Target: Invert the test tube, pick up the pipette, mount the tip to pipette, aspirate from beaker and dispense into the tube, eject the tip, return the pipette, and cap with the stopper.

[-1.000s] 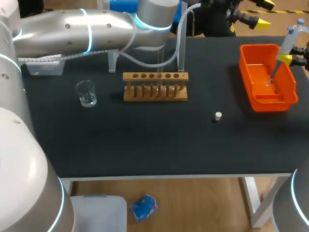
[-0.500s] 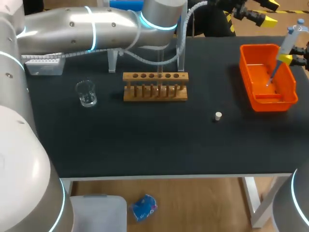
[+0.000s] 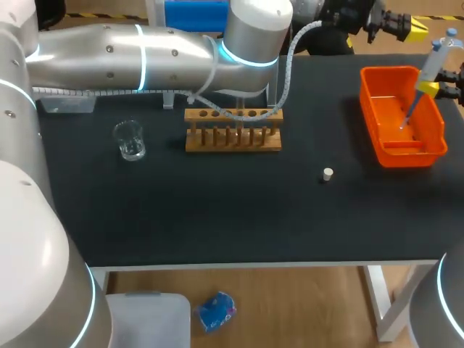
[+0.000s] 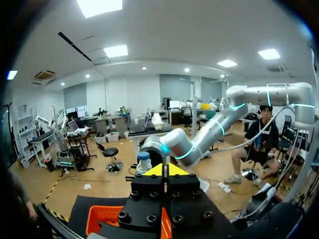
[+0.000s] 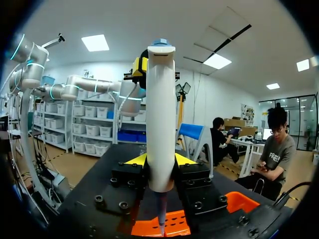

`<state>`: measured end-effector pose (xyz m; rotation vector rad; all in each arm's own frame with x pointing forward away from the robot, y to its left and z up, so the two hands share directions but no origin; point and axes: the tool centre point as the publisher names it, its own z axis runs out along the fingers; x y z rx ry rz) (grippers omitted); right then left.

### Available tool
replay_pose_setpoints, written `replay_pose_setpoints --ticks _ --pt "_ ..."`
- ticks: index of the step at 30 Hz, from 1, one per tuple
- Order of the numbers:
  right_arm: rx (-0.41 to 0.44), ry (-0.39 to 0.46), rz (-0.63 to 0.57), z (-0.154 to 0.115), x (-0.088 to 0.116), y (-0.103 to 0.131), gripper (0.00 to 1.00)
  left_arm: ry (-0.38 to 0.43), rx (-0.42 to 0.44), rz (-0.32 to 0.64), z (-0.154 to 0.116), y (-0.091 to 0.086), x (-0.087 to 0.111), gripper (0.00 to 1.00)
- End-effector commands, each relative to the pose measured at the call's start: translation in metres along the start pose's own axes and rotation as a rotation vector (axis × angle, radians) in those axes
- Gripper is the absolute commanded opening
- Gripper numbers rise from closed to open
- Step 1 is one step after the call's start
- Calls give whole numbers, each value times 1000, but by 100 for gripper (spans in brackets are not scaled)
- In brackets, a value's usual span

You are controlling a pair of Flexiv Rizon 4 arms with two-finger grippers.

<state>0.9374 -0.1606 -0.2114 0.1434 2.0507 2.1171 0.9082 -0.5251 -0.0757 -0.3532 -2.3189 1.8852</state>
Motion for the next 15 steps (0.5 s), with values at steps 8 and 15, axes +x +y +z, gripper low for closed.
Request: replay_pose_setpoints --ticks 8,15 --pt "-1 4 -1 -1 -1 0 0 19 -3 8 9 -2 -7 0" --pt "-1 4 -1 -1 -1 0 0 30 -13 5 18 -2 -12 0"
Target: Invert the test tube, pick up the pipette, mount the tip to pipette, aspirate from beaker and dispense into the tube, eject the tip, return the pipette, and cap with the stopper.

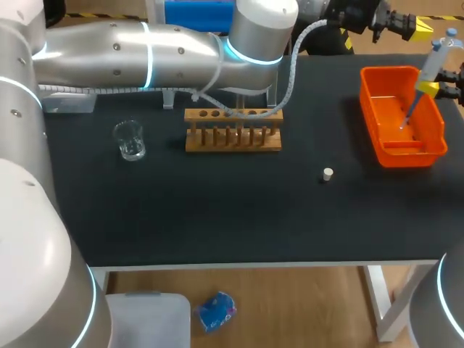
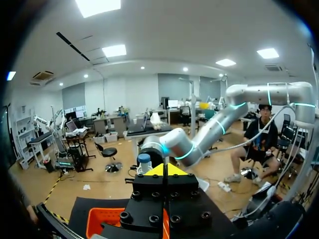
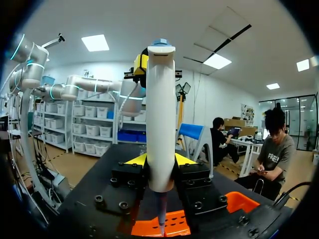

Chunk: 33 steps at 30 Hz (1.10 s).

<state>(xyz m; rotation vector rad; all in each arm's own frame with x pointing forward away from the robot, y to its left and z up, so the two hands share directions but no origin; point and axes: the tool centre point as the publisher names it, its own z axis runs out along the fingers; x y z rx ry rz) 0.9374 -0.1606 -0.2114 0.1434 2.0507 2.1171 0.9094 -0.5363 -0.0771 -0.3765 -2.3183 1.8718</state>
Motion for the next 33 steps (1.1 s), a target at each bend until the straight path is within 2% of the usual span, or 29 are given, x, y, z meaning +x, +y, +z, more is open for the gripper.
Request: replay_pose_setpoints --ticks 1,6,33 --pt "-1 4 -1 -1 -1 0 0 19 -11 -8 8 -1 -9 0" --pt "-1 4 -1 -1 -1 0 0 25 -30 -23 13 1 -12 0" --pt "-1 4 -1 -1 -1 0 0 30 -14 -47 26 11 -28 0"
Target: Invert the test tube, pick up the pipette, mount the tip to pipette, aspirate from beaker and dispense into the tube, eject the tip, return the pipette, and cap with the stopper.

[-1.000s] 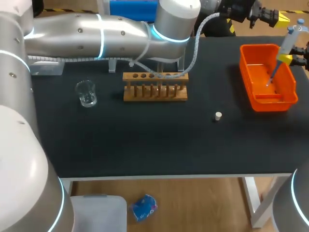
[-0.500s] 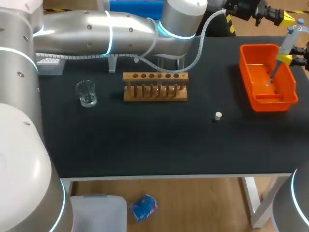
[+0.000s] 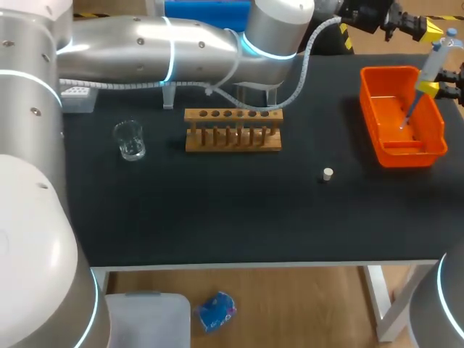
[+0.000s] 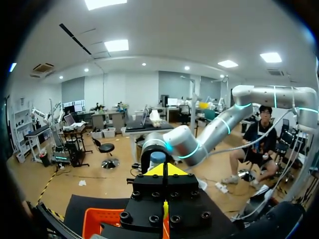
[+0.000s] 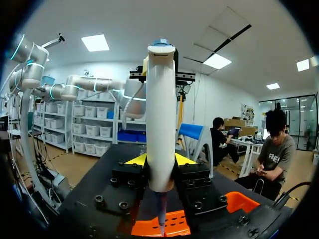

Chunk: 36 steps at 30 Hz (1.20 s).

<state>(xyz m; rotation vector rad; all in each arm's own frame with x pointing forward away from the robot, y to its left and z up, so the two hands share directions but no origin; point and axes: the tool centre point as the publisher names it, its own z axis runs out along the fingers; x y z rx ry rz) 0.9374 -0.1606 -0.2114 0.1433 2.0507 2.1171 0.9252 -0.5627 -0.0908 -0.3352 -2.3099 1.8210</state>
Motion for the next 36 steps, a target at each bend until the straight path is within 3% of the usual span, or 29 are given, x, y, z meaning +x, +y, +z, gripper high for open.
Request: replay_pose_setpoints --ticks 1,36 --pt "-1 4 -1 -1 -1 0 0 13 0 1 3 1 -7 0" --pt "-1 4 -1 -1 -1 0 0 18 -10 -53 9 22 -8 0"
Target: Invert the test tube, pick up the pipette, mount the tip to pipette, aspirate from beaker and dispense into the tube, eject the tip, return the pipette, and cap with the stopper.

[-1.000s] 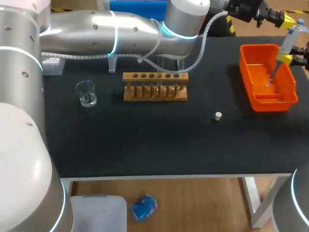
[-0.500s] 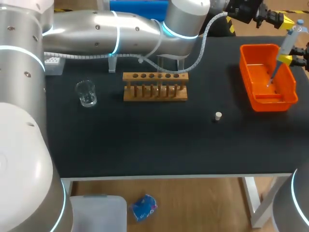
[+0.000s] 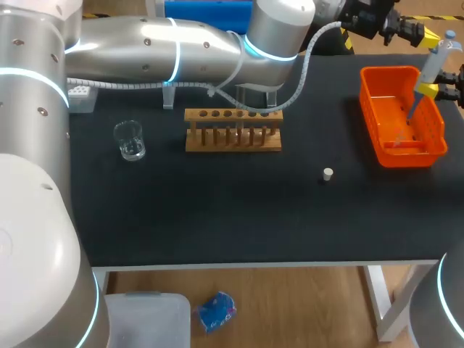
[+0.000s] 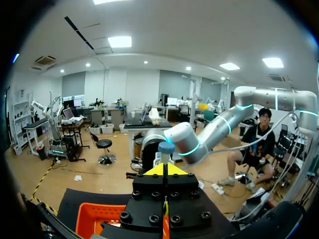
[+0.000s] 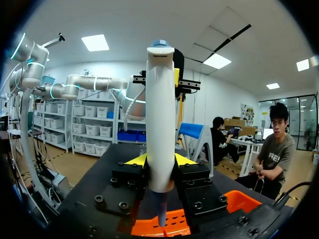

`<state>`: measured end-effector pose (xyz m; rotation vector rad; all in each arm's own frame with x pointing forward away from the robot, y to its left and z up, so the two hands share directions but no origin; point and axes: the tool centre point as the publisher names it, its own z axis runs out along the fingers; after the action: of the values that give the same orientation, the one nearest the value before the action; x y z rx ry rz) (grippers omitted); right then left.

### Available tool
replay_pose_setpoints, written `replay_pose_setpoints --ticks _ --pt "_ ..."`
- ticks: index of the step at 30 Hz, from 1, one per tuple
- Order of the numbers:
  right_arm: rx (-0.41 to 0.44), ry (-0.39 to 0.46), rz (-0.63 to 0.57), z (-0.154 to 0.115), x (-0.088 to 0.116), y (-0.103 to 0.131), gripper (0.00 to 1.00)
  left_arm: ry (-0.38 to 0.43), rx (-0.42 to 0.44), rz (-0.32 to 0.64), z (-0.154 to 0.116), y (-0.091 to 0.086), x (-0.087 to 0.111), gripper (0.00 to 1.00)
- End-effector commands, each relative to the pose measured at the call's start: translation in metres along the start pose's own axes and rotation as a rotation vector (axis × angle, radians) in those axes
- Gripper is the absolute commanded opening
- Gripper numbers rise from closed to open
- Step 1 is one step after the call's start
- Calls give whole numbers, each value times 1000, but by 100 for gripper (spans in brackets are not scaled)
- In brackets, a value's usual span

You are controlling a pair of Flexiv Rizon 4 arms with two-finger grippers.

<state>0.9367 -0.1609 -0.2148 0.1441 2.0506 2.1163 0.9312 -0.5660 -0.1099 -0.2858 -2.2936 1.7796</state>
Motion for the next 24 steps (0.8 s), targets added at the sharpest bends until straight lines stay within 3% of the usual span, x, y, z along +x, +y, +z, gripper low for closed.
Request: replay_pose_setpoints --ticks 1,9,16,24 --pt "-1 5 -1 -1 -2 3 0 2 -3 -1 3 4 -2 0" --pt "-1 5 -1 -1 -2 3 0 -2 0 -1 3 4 -1 0" --pt "-1 5 -1 -1 -2 3 0 -10 1 30 -1 -13 2 0" --pt "-1 5 -1 -1 -2 3 0 -10 1 30 -1 -13 2 0"
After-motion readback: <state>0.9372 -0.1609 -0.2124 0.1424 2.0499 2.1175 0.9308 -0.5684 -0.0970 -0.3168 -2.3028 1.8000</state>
